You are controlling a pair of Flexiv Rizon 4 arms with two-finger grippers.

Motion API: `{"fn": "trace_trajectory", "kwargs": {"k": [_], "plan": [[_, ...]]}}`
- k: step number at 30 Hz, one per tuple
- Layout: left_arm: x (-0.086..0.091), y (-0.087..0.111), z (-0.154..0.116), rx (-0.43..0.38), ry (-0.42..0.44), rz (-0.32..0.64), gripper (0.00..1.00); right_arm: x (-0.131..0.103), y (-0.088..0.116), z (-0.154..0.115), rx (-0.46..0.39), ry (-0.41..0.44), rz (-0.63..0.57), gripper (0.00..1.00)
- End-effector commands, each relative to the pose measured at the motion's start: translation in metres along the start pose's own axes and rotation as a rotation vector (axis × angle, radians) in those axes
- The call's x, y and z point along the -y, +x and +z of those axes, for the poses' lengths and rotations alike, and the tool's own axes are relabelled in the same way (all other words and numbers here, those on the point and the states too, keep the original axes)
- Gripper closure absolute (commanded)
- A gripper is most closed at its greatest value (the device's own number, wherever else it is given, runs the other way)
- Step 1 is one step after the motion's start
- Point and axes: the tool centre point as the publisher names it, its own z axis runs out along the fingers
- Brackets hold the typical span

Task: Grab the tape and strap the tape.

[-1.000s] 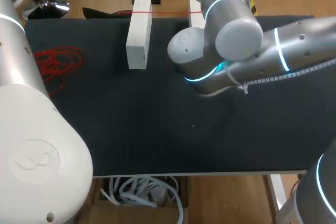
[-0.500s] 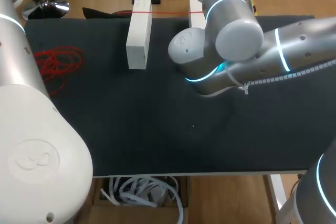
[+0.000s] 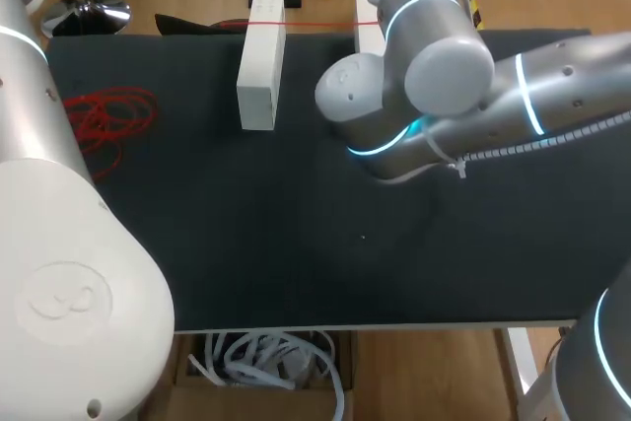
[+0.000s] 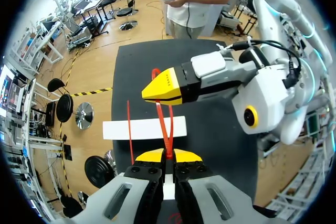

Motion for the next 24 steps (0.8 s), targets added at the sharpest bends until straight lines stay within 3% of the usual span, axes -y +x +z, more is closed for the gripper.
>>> {"fn": "trace_trajectory", "kwargs": {"k": [1, 24], "plan": [[0.0012, -0.0007, -0.0019, -0.003, -0.007, -0.001, 1.0, 0.0025, -0.0011, -0.0038, -0.009, 0.003, -0.005, 1.0], [0.0012, -0.0007, -0.0019, -0.003, -0.007, -0.001, 1.0, -0.0011, -0.0043, 0.0007, -0.001, 0.012, 0.004, 1.0]]}}
